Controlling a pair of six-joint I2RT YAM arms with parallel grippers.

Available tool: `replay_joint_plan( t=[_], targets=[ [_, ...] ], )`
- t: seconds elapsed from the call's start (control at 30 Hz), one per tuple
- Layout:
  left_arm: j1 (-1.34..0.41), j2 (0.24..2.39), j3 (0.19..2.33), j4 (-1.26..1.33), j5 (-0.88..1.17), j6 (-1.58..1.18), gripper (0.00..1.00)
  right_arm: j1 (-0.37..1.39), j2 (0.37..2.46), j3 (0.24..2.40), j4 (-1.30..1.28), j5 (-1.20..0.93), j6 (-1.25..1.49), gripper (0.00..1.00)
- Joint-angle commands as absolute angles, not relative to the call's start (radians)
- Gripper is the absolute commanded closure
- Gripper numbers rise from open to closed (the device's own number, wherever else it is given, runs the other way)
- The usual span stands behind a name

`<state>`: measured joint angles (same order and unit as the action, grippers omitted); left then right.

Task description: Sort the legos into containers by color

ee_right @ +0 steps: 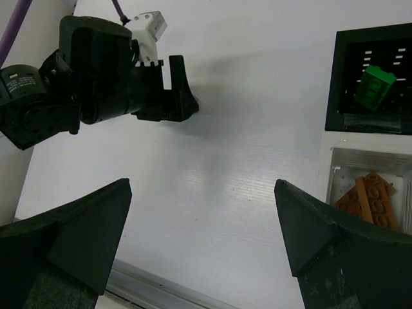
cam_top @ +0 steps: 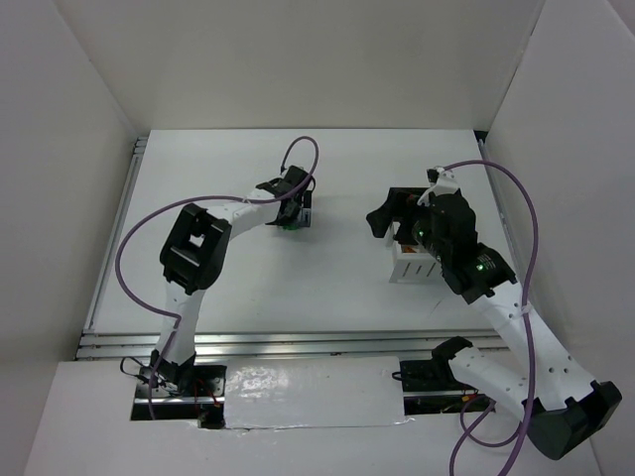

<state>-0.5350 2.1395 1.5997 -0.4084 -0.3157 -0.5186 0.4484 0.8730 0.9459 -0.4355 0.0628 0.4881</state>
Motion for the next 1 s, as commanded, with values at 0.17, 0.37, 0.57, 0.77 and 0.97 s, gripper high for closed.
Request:
replay_joint_plan(
  t=[0.17, 0.37, 0.57, 0.77, 0.97],
  targets=[
    [-0.529, 2.146, 1.582, -0.385, -0.298, -0.492, 0.51, 0.459, 0.858, 0.962, -0.422, 0.063, 0.471, 0.0],
    [-0.529, 2.07, 1.494, -0.328, -0.243, -0.451, 1.0, 0.456, 0.87, 0.942, -0.385, 0.051, 0.479, 0.0],
    [-0.548, 1.783, 1.139, 0.028, 0.001, -0.283, 1.0, 0.324, 0.829, 0.885, -0.307, -0.177, 0.596, 0.01],
    [-0.684, 1.456, 0.85, 0.317, 0.218, -0.069, 1.0, 0.27, 0.863, 0.916, -0.323, -0.356, 0.611, 0.07],
    [-0.825, 1.299, 0.816, 0.287, 0.141, 0.051, 1.0, 0.368, 0.899, 0.89, -0.367, -0.394, 0.62, 0.1]
  ],
)
